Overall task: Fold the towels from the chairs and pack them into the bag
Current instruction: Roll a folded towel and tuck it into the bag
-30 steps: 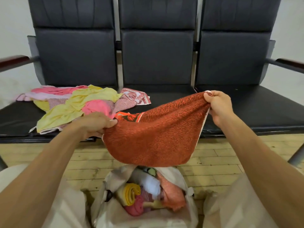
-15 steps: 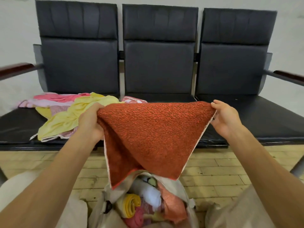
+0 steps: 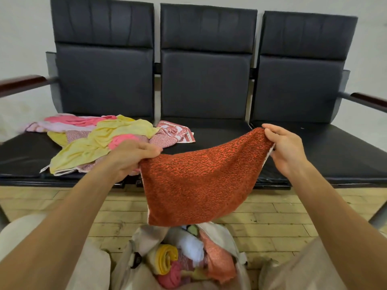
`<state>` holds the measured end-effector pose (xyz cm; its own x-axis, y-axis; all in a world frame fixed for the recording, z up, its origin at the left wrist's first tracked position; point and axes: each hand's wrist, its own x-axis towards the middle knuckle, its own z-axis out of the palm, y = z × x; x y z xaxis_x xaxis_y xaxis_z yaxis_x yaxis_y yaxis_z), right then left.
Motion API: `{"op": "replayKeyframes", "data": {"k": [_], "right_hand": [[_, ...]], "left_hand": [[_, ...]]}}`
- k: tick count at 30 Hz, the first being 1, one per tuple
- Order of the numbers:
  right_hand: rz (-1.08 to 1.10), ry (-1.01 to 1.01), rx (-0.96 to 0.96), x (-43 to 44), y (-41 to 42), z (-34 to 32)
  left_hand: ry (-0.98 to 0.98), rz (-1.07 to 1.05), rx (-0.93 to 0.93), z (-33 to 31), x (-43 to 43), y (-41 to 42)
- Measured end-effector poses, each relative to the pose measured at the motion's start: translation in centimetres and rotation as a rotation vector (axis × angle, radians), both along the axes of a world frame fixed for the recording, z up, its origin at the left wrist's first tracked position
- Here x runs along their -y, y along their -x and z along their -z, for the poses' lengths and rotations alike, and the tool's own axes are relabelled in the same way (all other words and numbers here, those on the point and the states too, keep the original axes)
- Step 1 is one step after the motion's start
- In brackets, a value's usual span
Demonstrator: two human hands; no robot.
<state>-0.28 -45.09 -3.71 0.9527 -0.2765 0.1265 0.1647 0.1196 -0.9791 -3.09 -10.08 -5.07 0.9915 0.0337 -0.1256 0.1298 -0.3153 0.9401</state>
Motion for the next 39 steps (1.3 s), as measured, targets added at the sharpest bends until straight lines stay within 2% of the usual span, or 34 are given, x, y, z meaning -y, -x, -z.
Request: {"op": "replayKeyframes", "data": {"k": [2,4,7,9,12,15,18,20,23,26,29,31,34,36,39], "right_hand": [[-0.023,0.041,0.013,0.2,0.2,-0.1],[0.023,0.210,0.051,0.2,0.1,0.0],[0.131,0.538,0.185,0.1,0.2,0.0],[0.191,0.704,0.274,0.0,0.3,0.1],[0.219,0.863,0.313,0.1,0.2,0.4],[0.212,0.851,0.203,0.1,-0.1,0.9],[0.166,0.575,0.013,0.3,-0.5,0.9],[0.084,0.374,-0.069,0.4,-0.4,0.5],[-0.047,0.243,-0.101,0.3,0.1,0.0],[-0.085,0.267,-0.092,0.0,0.3,0.1],[-0.110,0.400,-0.063,0.1,0.2,0.1],[-0.132,0.601,-0.042,-0.1,0.2,0.1],[0.015,1.053,0.008,-0.3,-0.1,0.6],[0.085,1.198,0.028,-0.3,-0.1,0.9],[0.092,1.236,0.027,-0.2,-0.2,1.0]], "left_hand": [[-0.227,-0.026,0.015,0.3,-0.2,-0.2],[-0.441,-0.060,0.016,0.4,-0.2,0.0],[-0.570,-0.039,-0.073,0.5,-0.5,0.1],[-0.588,-0.014,-0.143,0.4,-0.4,0.3],[-0.363,-0.045,-0.206,0.1,0.2,0.3],[-0.003,-0.147,-0.125,-0.2,0.2,0.0],[0.391,-0.172,0.025,-0.7,-0.2,-0.1],[0.619,-0.305,0.172,-0.9,-0.4,-0.3],[0.733,-0.493,0.345,-0.8,-0.9,-1.0],[0.576,-0.500,0.346,-0.5,-0.9,-1.1],[0.449,-0.445,0.304,-0.6,-0.7,-0.7],[0.480,-0.301,0.265,-1.1,-0.6,-0.1],[0.462,-0.126,0.302,-1.3,-0.4,0.3],[0.243,-0.134,0.414,-1.1,-0.1,0.4],[-0.300,-0.225,0.563,-0.4,0.3,0.1]]}}
